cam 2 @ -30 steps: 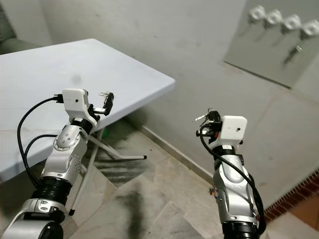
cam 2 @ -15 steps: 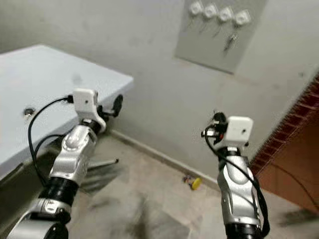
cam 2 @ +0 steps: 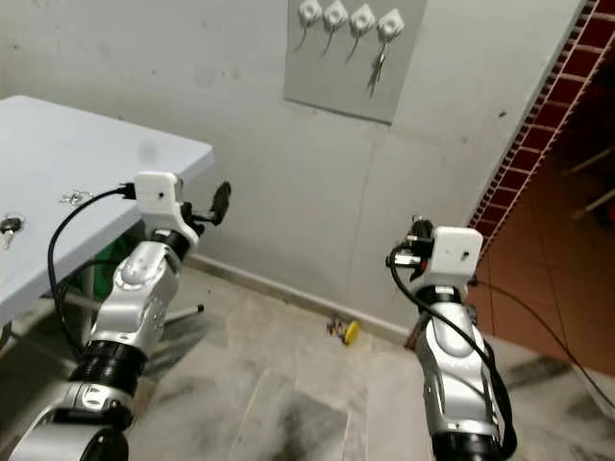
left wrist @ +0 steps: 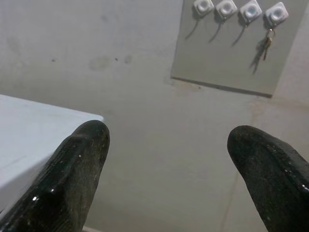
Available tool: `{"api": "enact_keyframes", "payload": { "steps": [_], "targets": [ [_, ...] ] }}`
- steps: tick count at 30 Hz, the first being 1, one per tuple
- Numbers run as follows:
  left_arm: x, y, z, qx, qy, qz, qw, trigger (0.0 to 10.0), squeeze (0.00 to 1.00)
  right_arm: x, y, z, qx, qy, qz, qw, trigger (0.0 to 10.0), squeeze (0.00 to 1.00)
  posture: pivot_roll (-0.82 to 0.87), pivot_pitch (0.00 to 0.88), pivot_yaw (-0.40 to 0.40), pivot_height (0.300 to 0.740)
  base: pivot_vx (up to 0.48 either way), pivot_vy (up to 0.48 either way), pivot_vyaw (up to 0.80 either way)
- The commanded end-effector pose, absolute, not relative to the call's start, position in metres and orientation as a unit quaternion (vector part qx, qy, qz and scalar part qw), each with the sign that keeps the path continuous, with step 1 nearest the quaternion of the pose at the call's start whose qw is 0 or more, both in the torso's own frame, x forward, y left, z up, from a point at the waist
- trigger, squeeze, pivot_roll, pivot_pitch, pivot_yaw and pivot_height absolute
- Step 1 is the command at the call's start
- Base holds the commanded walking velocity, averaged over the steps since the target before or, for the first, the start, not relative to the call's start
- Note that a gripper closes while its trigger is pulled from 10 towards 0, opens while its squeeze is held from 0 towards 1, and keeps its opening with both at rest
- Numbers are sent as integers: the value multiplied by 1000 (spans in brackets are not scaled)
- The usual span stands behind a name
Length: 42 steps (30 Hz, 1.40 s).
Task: Hang keys on a hook
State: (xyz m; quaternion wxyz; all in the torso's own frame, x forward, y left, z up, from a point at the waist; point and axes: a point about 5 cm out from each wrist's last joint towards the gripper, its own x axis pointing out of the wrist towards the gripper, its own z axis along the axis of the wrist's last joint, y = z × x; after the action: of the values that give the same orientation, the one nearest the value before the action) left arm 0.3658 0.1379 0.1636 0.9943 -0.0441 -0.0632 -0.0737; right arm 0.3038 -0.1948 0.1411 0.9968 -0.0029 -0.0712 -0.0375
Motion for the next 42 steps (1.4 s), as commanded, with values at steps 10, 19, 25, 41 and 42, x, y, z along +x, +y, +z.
{"api": "enact_keyframes", "payload": {
  "steps": [10, 19, 25, 41, 42],
  "targets": [
    [368, 131, 166, -53, -56, -81, 994, 10000, 0, 305, -197, 151, -10, -84, -40, 996, 10000, 0, -30, 10, -61, 711, 319, 0, 0],
    [367, 130, 164, -63, -52, -82, 993, 10000, 0, 303, -197, 151, -13, -83, -36, 996, 10000, 0, -34, 12, -63, 711, 171, 27, 0],
    [367, 130, 164, -64, -51, -84, 993, 10000, 0, 303, -196, 151, -13, -83, -34, 996, 10000, 0, -34, 12, -63, 711, 0, 249, 0],
    [367, 128, 165, -64, -52, -91, 992, 10000, 0, 303, -192, 151, -13, -84, -27, 996, 10000, 0, -32, 6, -63, 711, 0, 361, 0],
    [368, 128, 165, -64, -52, -92, 992, 10000, 0, 303, -192, 151, -13, -84, -26, 996, 10000, 0, -32, 6, -63, 711, 0, 450, 0]
  ]
}}
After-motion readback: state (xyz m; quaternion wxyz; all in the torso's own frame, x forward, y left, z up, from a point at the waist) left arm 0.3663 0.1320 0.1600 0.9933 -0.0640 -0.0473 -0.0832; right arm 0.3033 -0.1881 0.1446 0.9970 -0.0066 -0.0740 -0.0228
